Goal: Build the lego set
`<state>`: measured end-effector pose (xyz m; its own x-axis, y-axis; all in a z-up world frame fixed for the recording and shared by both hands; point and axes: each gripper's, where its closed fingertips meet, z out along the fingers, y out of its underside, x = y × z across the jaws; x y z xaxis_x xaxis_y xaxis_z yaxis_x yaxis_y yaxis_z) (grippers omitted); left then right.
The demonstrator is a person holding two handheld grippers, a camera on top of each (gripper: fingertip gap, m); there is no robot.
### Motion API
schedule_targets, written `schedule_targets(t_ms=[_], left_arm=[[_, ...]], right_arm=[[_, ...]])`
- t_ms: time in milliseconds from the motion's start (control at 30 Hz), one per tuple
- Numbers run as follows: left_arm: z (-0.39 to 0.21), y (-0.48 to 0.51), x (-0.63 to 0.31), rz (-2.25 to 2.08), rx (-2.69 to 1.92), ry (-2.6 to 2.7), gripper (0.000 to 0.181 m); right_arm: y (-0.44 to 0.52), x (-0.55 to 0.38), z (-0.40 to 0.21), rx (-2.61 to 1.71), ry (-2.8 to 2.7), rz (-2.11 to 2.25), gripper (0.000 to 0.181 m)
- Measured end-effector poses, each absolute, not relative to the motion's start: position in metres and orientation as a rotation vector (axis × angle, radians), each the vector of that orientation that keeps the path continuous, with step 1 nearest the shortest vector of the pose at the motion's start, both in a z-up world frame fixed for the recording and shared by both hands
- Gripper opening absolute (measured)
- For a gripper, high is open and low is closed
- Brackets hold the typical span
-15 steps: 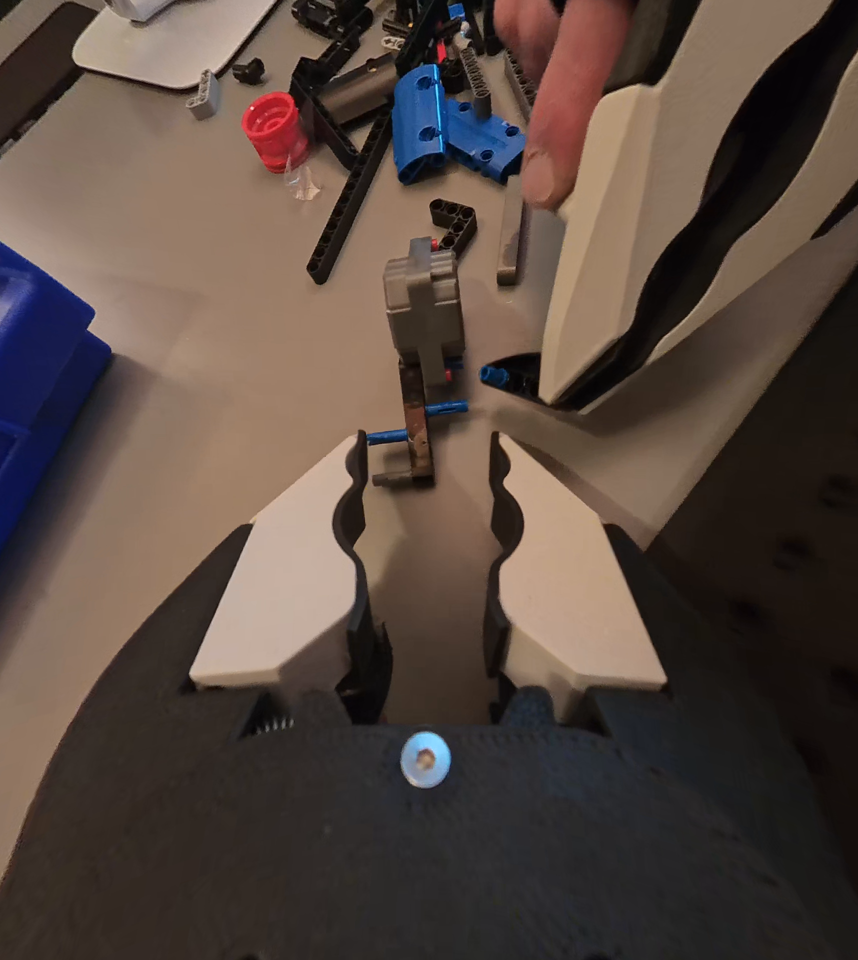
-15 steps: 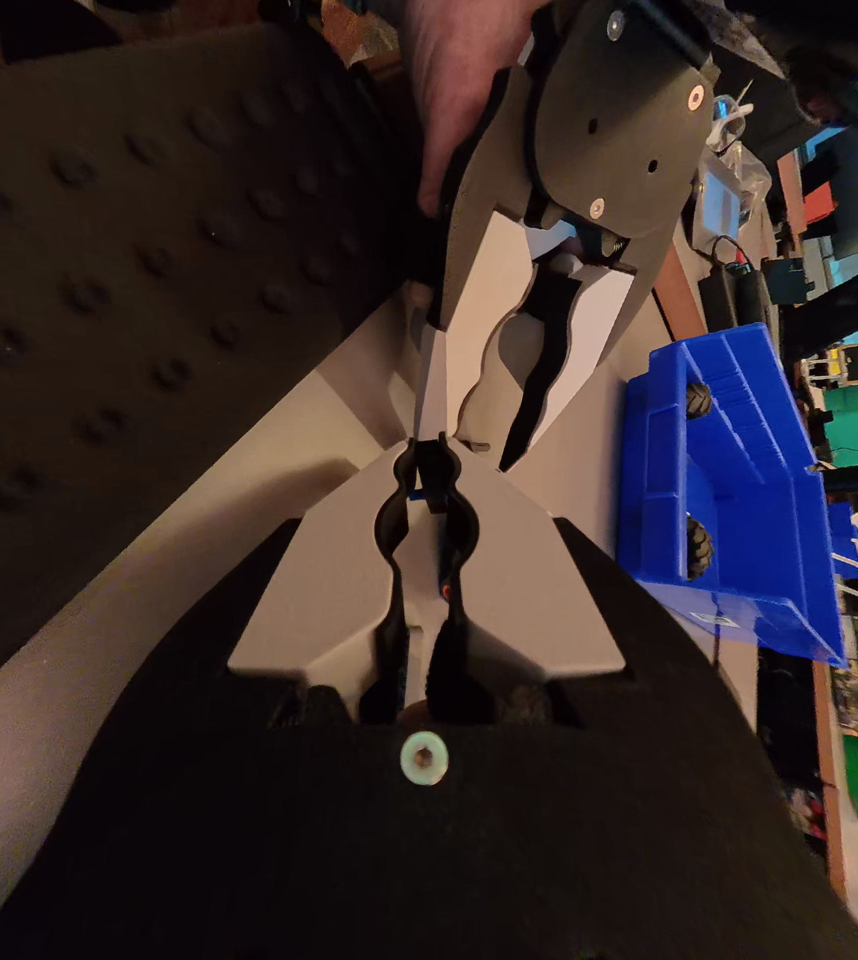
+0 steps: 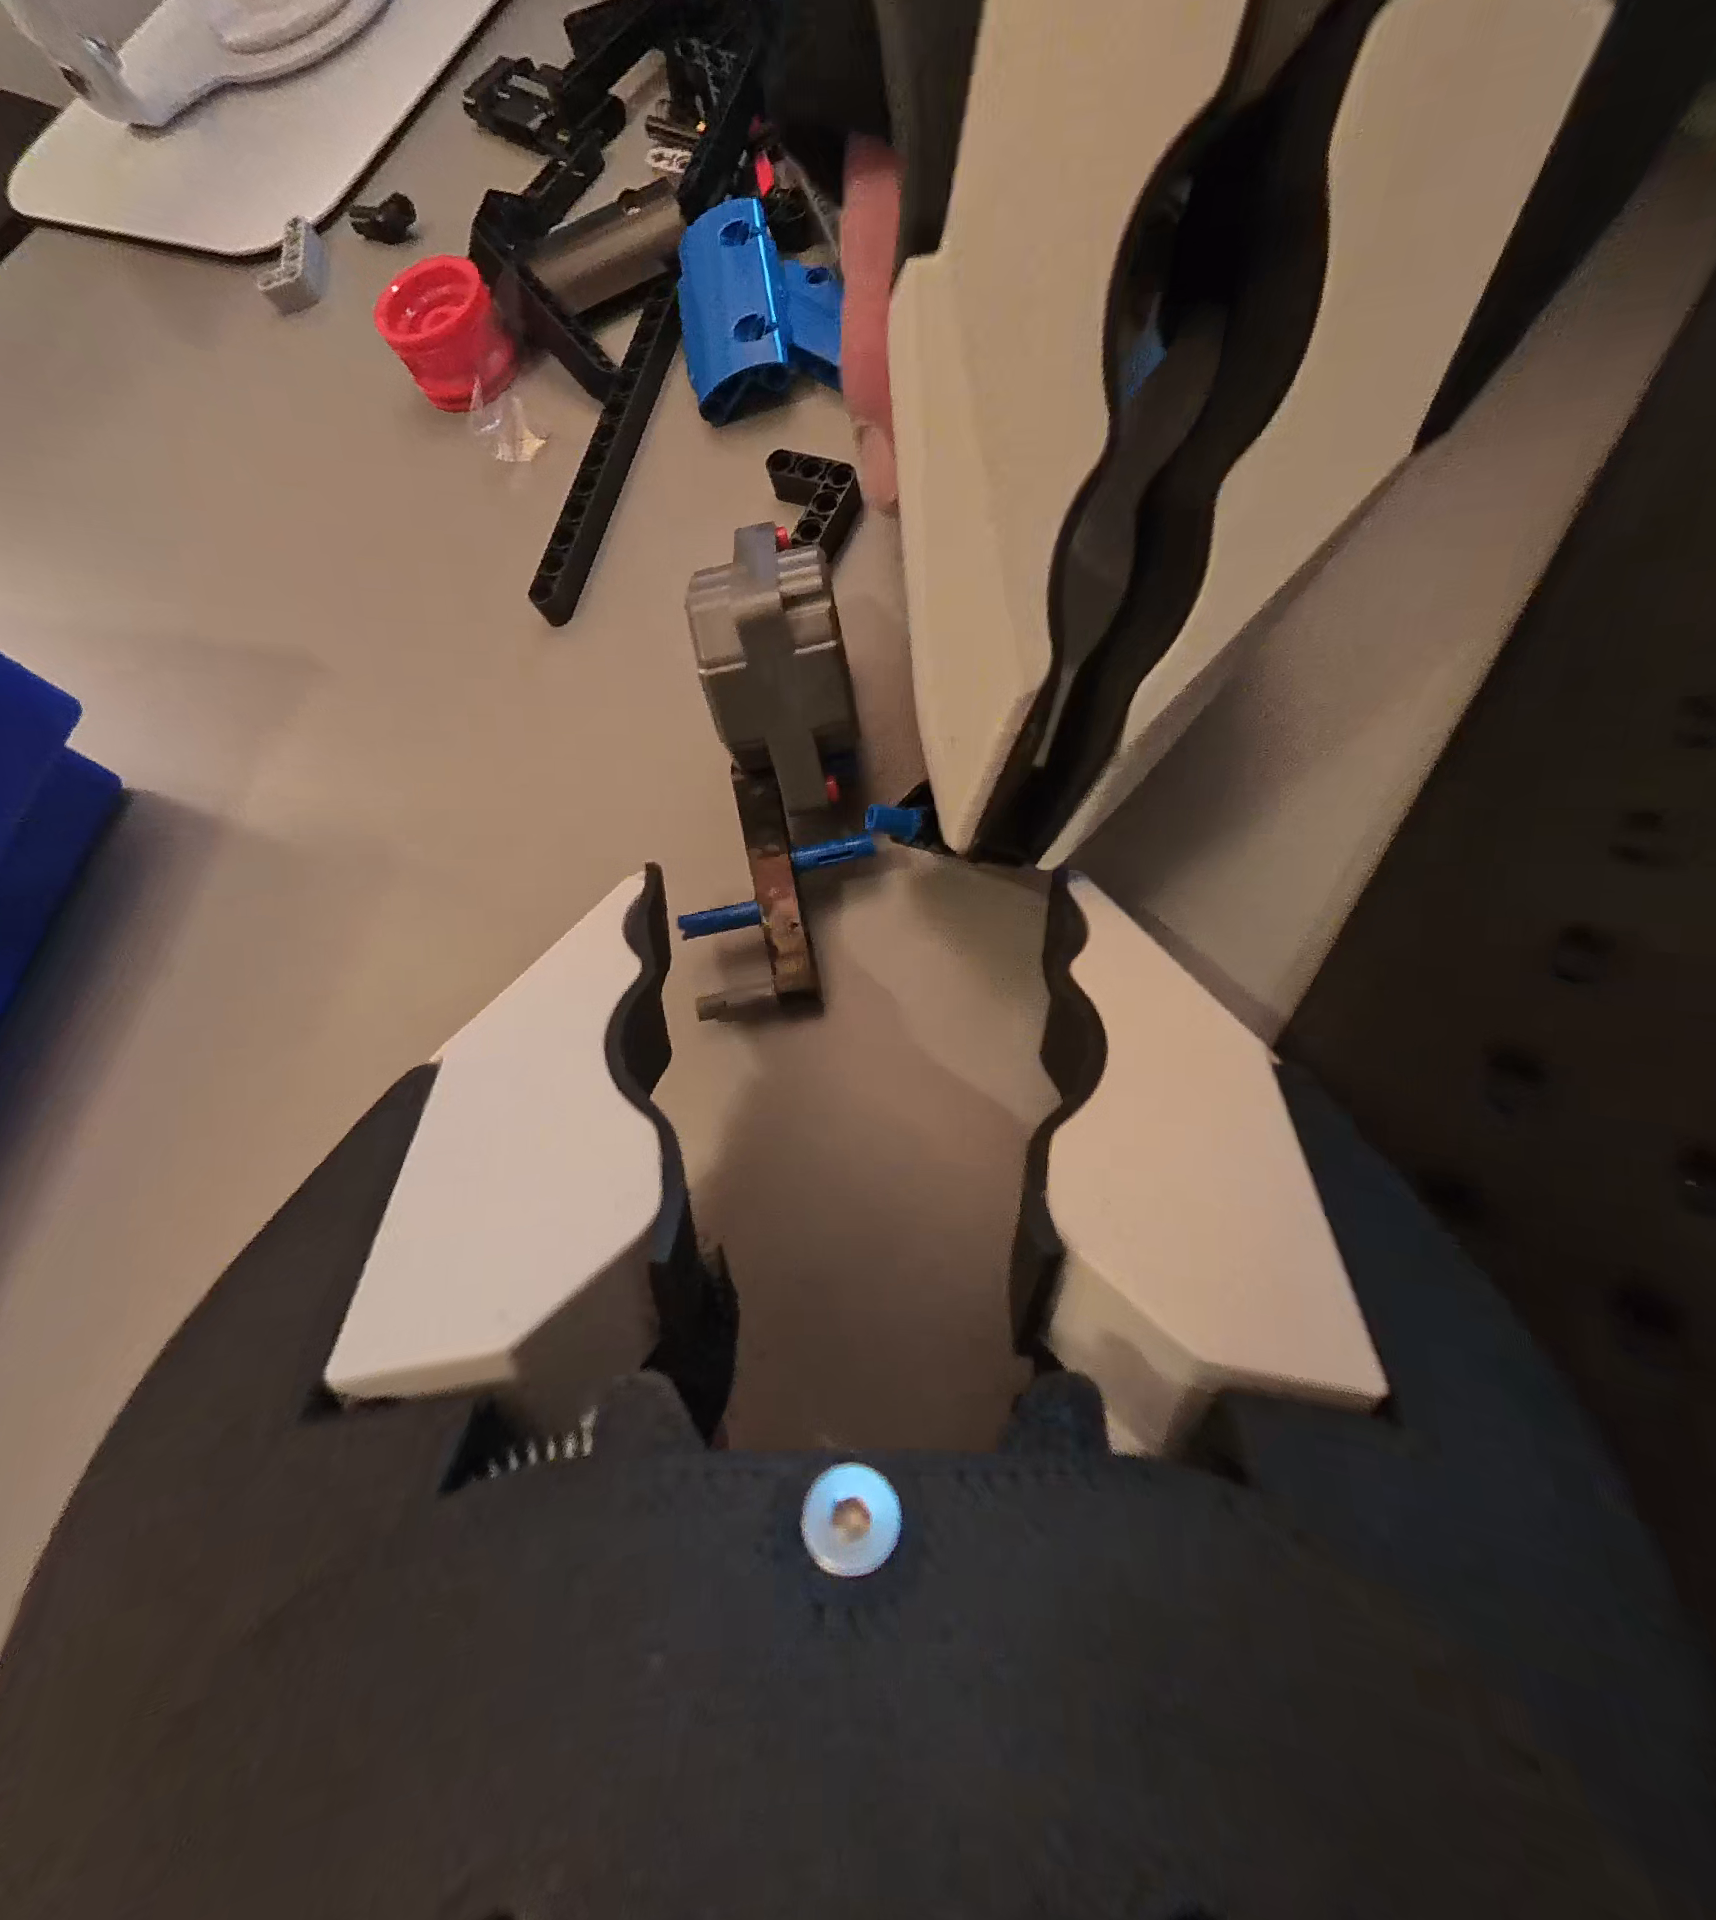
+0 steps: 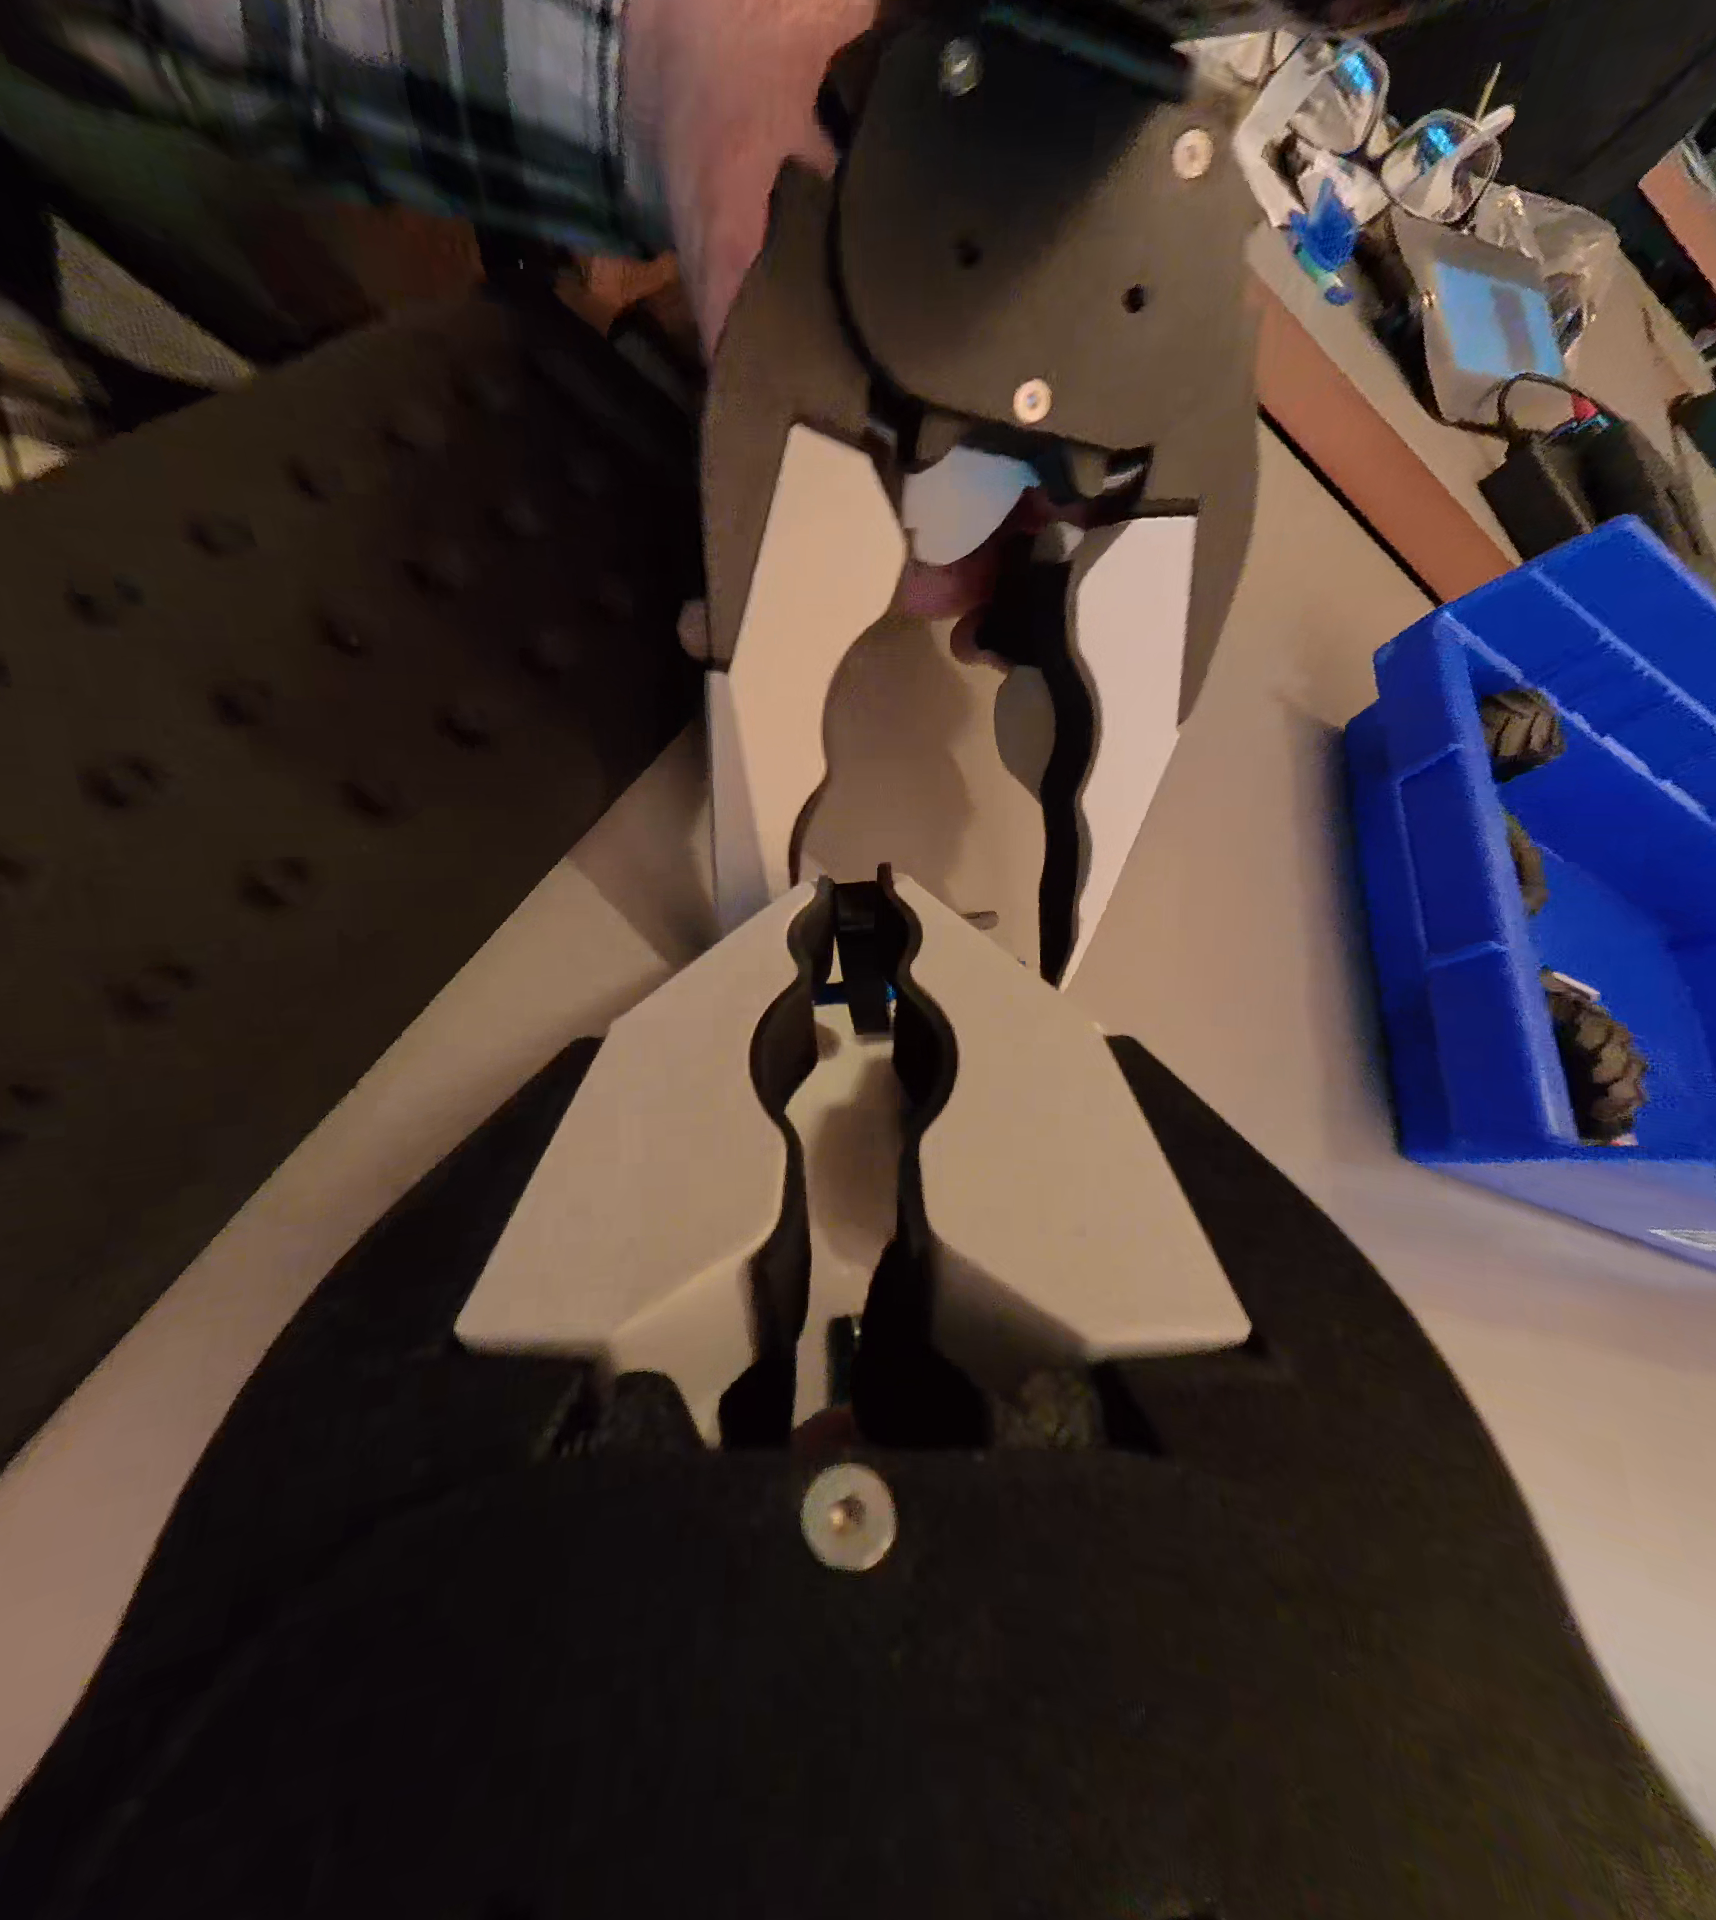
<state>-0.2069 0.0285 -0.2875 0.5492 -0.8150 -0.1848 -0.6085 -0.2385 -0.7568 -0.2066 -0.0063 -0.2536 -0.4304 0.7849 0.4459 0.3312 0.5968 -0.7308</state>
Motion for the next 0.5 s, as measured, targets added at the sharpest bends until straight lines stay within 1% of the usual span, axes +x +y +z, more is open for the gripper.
schedule_targets(t_ms=[67, 133, 233, 467, 500], left_arm=[[-0.288, 0.029, -0.207, -0.312, -1.955, 1.158, 0.071], [-0.289, 0.032, -0.206, -0.303, -1.960, 1.152, 0.067], [-0.289, 0.037, -0.208, -0.261, -1.966, 1.128, 0.048], [-0.290, 0.040, -0.205, -0.217, -1.953, 1.133, 0.023], [-0.290, 0.040, -0.205, -0.213, -1.951, 1.136, 0.024]], right_arm=[[-0.005, -0.209, -0.251, -0.913, -2.020, 0.764, 0.005], [-0.002, -0.212, -0.248, -0.955, -2.018, 0.827, 0.005], [0.003, -0.214, -0.248, -1.024, -2.030, 0.901, 0.005], [0.011, -0.219, -0.248, -1.110, -2.068, 0.956, 0.006], [0.012, -0.220, -0.248, -1.116, -2.077, 0.955, 0.006]])
